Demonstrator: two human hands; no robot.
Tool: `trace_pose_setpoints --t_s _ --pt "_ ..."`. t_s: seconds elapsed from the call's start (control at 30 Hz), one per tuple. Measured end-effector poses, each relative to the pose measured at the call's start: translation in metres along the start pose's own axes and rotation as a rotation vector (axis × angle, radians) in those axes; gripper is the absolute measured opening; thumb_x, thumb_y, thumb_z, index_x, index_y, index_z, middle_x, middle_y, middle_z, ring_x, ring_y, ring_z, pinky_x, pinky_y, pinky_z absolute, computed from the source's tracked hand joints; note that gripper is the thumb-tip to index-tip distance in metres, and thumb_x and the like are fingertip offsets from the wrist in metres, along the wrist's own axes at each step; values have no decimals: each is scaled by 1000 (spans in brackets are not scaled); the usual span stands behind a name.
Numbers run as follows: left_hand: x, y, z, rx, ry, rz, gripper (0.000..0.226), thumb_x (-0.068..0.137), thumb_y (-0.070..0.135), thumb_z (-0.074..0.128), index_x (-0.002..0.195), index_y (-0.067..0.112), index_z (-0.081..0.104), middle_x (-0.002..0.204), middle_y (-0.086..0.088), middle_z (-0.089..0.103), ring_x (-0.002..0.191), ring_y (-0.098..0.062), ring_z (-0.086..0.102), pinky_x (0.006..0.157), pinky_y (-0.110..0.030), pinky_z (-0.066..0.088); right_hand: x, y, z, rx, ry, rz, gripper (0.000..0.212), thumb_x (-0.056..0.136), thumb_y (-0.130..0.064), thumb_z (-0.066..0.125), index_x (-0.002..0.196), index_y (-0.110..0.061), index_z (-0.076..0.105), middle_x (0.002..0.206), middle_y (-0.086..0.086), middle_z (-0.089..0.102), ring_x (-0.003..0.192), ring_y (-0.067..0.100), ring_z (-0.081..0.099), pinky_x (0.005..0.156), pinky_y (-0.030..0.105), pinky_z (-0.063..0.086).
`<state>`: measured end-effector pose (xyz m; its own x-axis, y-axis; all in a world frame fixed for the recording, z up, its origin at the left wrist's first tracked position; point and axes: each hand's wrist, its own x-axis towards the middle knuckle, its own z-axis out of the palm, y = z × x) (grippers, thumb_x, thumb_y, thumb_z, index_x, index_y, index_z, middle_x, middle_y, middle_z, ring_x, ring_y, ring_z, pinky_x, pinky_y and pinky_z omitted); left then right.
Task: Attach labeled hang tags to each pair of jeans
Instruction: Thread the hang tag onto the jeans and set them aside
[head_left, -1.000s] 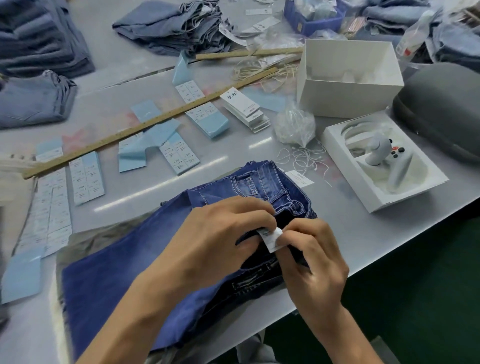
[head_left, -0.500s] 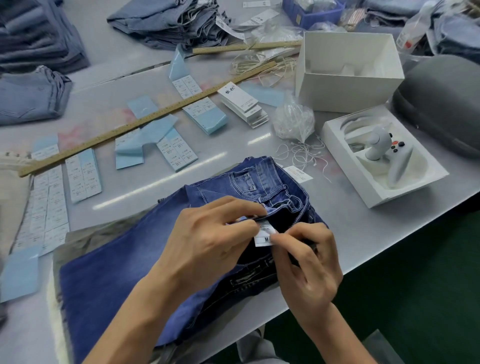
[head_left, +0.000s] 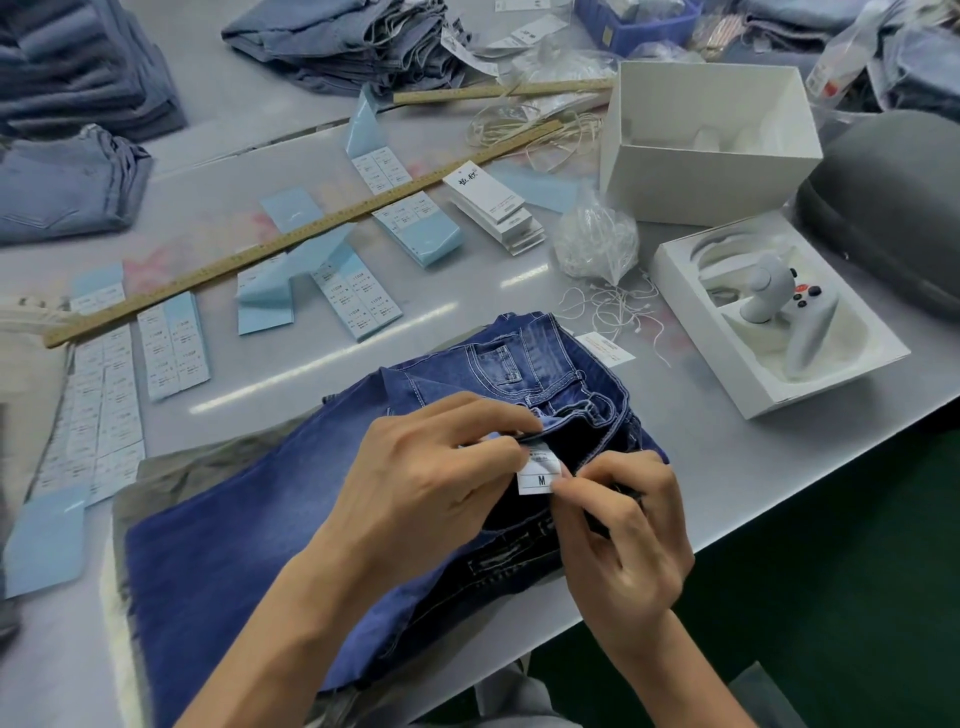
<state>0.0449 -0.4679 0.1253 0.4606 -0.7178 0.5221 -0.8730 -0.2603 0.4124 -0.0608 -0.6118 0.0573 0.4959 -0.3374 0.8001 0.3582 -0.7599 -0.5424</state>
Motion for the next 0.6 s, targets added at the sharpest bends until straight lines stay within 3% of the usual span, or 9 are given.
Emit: trace_pose_setpoints --t_s 0.13,0.23,0.33,0.4,0.43,0.47,0.53,0.6 --pt "-1 -3 2 -13 -1 -1 20 96 6 65 79 11 75 106 3 75 90 -20 71 52 -39 54 1 0 0 13 -1 10 24 79 11 77 93 -5 64 82 18 62 77 22 58 72 26 48" --pt "-2 -2 3 -22 9 -28 17 92 3 68 81 11 76 106 3 76 91 -20 72 56 -39 55 3 -2 1 28 -18 21 22 82 9 75 92 -6 63 89 15 63 80 23 59 69 31 50" --pt "2 3 -2 -346 60 -211 10 89 11 76 100 13 75 113 4 74 105 -16 71 80 -42 59 15 1 -1 28 -73 94 13 92 -1 68 97 -8 59 109 7 64 93 29 66 80 36 53" --pt "6 5 -10 -647 148 -331 23 94 19 72 115 18 66 119 -2 71 116 -26 67 97 -44 54 32 10 -5 -46 -63 216 12 96 -5 61 102 -12 55 111 4 65 101 26 67 90 31 52" --pt "7 3 -14 -689 244 -363 23 96 20 69 117 21 62 120 -4 70 118 -30 65 101 -45 51 42 17 -8 -69 -40 314 17 96 -2 58 105 -16 53 110 4 65 102 23 67 92 26 52" --pt "7 0 -15 -664 348 -393 21 97 22 66 116 24 60 119 -5 68 118 -31 64 101 -45 50 52 22 -10 -62 -10 421 25 96 0 57 108 -21 51 109 3 65 101 20 66 93 27 52" --pt "0 -14 -9 -540 543 -529 17 96 25 63 111 30 57 115 0 66 113 -28 64 97 -42 50 69 28 -13 -50 50 558 37 96 1 56 111 -32 48 112 4 62 99 18 63 94 41 52" --pt "-10 -26 7 -437 550 -667 19 94 34 60 113 30 57 115 7 63 109 -22 63 96 -38 50 81 28 -14 -102 77 473 32 97 0 54 118 -25 49 116 8 59 101 25 62 93 47 51"
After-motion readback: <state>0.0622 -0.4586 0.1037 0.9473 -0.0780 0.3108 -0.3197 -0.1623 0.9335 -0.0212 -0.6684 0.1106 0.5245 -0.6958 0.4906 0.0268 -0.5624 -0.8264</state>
